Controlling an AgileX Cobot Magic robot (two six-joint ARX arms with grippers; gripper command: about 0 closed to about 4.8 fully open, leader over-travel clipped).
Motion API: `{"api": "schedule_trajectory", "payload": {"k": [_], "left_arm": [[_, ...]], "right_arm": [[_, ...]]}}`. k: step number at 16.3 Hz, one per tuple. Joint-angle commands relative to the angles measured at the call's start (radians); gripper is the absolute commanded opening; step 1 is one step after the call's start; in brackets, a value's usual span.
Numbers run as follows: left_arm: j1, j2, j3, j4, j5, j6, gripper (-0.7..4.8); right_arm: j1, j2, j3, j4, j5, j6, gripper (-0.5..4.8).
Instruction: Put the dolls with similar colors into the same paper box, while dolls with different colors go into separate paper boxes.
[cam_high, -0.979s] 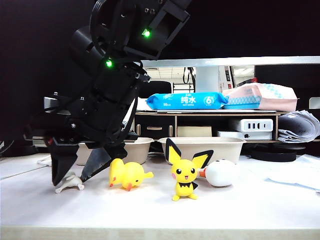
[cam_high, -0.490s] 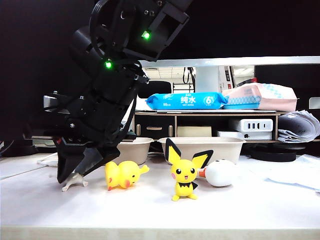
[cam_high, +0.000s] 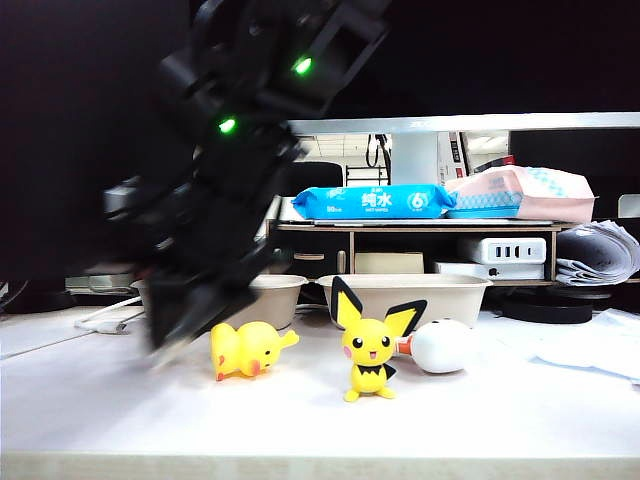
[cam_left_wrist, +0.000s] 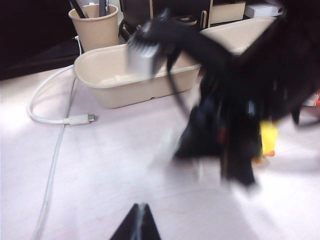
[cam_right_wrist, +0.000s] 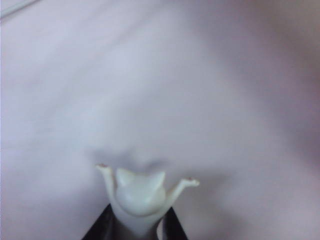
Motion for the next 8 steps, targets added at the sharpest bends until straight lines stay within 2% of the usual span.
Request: {"api": "schedule_trajectory", "payload": {"k": [1,5,8], "left_arm": [[-0.034,-0.027,0.001,0.006,0.0,0.0,-0.05],[-0.116,-0.112,0.001,0.005,0.001,0.0,-0.05],[-0.119,-0.166,0.001,0.021,0.0,0.0,-0.05]], "right_arm": [[-0.05,-0.097,0.003,-0.04,0.053,0.001,0.48],[-0.161,-0.201,0.003,-0.074,0.081,0.0,0.49],[-0.288,-0.209,0.0,-0.098,0.095,-0.002,0.49]]}}
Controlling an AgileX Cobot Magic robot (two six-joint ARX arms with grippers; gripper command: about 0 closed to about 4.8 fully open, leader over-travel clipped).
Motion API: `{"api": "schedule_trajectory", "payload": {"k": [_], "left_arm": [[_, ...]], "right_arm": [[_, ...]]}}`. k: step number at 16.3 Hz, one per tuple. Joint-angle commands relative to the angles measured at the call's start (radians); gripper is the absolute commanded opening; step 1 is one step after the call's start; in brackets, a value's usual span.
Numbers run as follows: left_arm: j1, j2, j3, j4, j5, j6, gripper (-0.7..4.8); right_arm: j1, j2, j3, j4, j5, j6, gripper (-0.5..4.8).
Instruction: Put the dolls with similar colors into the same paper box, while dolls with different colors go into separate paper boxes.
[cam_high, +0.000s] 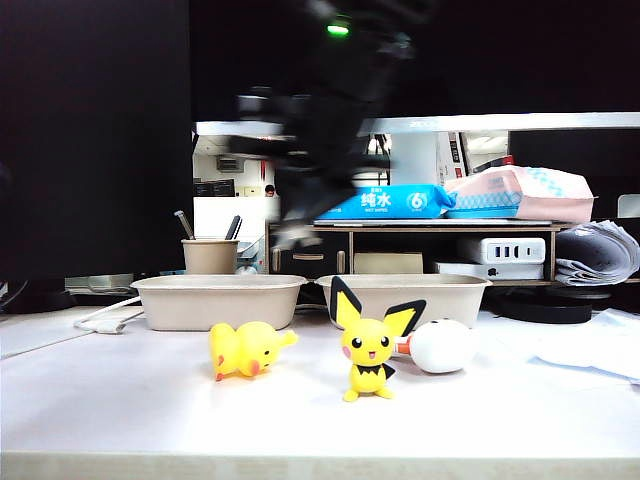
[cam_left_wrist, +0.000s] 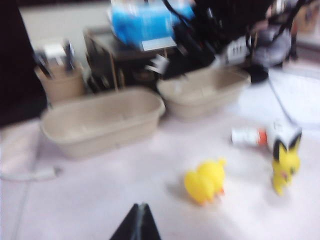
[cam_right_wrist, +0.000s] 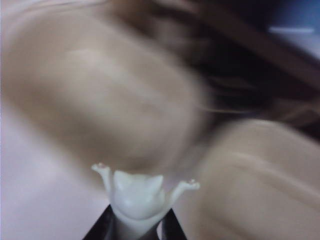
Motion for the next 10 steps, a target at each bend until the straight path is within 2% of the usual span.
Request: {"api": "schedule_trajectory", "payload": {"k": [1,4,6,7,8,9,10], "left_arm": [[0.002,0.003,0.001,0.015,0.0,0.0,-0.05],[0.002,0.003,0.001,0.014,0.0,0.0,-0.05],[0.002,0.003,0.001,0.013,0.0,0.0,-0.05],[0.002,0.003,0.001,0.013,0.0,0.0,-0.05],[0.002,0.003,0.001,0.013,0.0,0.0,-0.05],[0.002,0.003,0.001,0.013,0.0,0.0,-0.05],[0.002,0.003,0.001,0.013,0.0,0.0,-0.05]], "right_arm": [[-0.075,0.002,-0.003,-0.021,0.02,-0.004,0.5],[-0.159,0.012,-0.003,0.023,0.023,-0.007,0.54],[-0.193,0.023,-0.003,0.017,-0.021,-0.007,0.55],[-0.201,0.027,-0.003,0.012,-0.037,-0.007,0.89],[-0.205,0.037,-0.003,0.011,-0.037,-0.007,2.05],[-0.205,0.037,-0.003,0.007,-0.037,-0.007,2.35],[-0.205,0.036,-0.003,0.007,-0.039,-0.006,2.35]]}}
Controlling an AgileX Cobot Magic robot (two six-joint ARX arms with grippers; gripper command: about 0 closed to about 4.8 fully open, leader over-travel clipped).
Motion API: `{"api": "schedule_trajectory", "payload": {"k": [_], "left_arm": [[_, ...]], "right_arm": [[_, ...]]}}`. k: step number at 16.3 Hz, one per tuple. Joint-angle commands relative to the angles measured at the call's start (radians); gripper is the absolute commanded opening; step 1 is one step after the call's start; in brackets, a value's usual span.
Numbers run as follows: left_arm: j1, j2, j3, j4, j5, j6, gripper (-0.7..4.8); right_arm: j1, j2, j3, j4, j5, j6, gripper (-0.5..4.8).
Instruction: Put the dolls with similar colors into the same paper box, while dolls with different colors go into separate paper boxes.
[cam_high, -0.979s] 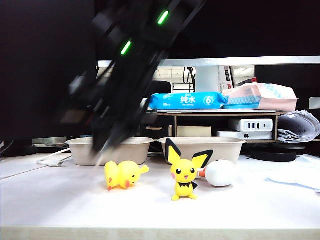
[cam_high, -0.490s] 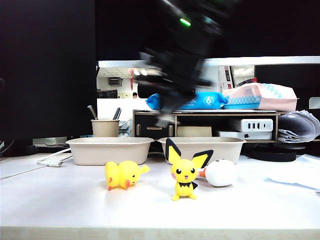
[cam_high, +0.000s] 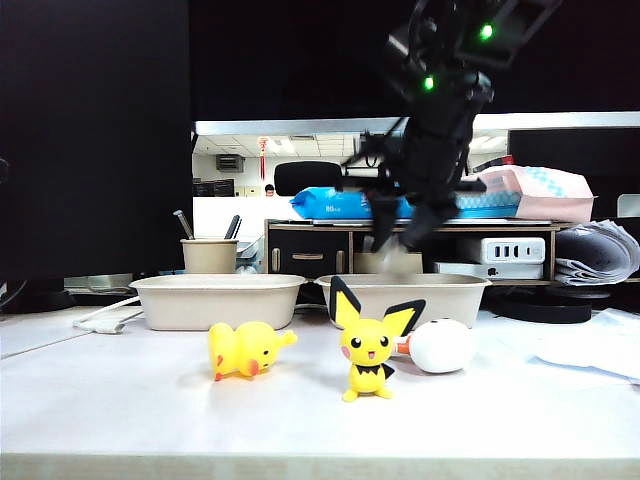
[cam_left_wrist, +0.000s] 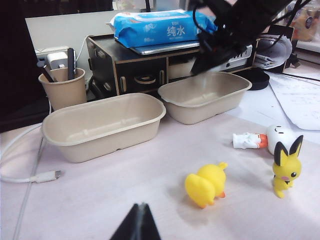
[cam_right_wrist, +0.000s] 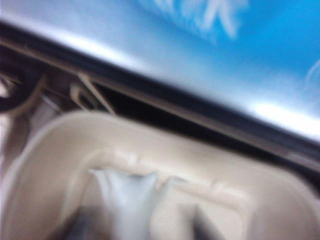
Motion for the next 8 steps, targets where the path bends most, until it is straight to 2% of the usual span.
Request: {"api": "schedule_trajectory", "payload": {"k": [1,2,3,6,7,8], "left_arm": [[0.001,0.002,0.001,0.01,0.001,0.0,-0.05],[0.002,0.022,0.001,0.014,0.001,0.0,-0.05],[0.002,0.132,0.001,0.018,0.001,0.0,-0.05],[0.002,0.275,0.001,0.006,0.0,0.0,-0.05],[0.001,0.286,0.001,-0.008,0.001,0.0,-0.05],[0.001,0.286,0.001,-0.009,0.0,0.0,-0.05]], "right_arm": [[0.006,-0.013,0.003,0.005,-0.024,0.008,2.35],[0.006,-0.023,0.004,-0.009,-0.064,0.031,2.34],[0.015,-0.061,0.004,-0.063,-0.219,0.06,2.34],[0.09,-0.097,0.004,-0.222,-0.3,-0.013,2.35],[0.142,-0.093,0.003,-0.308,-0.327,-0.082,2.35],[0.203,-0.087,0.003,-0.365,-0.313,-0.173,2.36]]}}
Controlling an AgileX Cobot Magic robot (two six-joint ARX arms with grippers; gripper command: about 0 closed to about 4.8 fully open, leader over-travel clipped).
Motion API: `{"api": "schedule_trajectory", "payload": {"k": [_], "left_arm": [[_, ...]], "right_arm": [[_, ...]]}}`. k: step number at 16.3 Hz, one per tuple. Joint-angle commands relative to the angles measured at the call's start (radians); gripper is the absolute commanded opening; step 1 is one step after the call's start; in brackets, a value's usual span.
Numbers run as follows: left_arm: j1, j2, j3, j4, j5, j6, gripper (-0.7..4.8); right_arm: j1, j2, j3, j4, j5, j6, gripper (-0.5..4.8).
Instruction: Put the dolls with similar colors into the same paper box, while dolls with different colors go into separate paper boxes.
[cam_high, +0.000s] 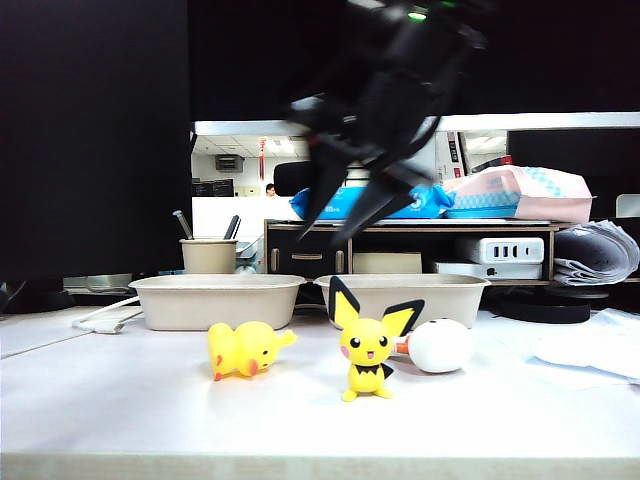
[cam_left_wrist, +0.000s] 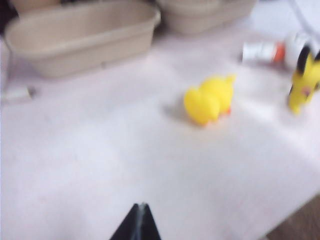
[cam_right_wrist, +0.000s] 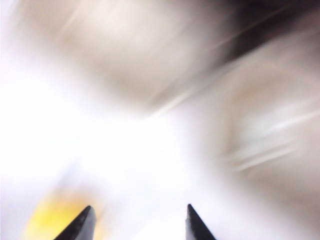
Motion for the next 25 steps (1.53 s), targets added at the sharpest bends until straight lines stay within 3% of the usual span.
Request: {"api": "schedule_trajectory", "payload": {"k": [1,4,18,24,25], "left_arm": [[0.001,-0.002,0.001,0.002,0.001,0.0,-0.05],[0.001,-0.002,0.001,0.002,0.0,0.0,-0.05],[0.002,0.011,0.001,0.012,0.001,0.0,-0.05],[0.002,0.01,0.001,0.011,0.0,0.0,-0.05],[0.002,0.01,0.001,0.011,0.0,0.0,-0.05]], "right_arm": [[0.135,0.013,0.0,-0.148,0.031,-0.216,2.81],[0.221,0.016,0.0,-0.143,0.116,-0.317,4.79],[0.237,0.175,0.0,-0.071,0.12,-0.37,4.79],[0.236,0.177,0.0,-0.043,0.12,-0.37,2.88],[0.236,0.177,0.0,-0.039,0.12,-0.37,2.32]]}}
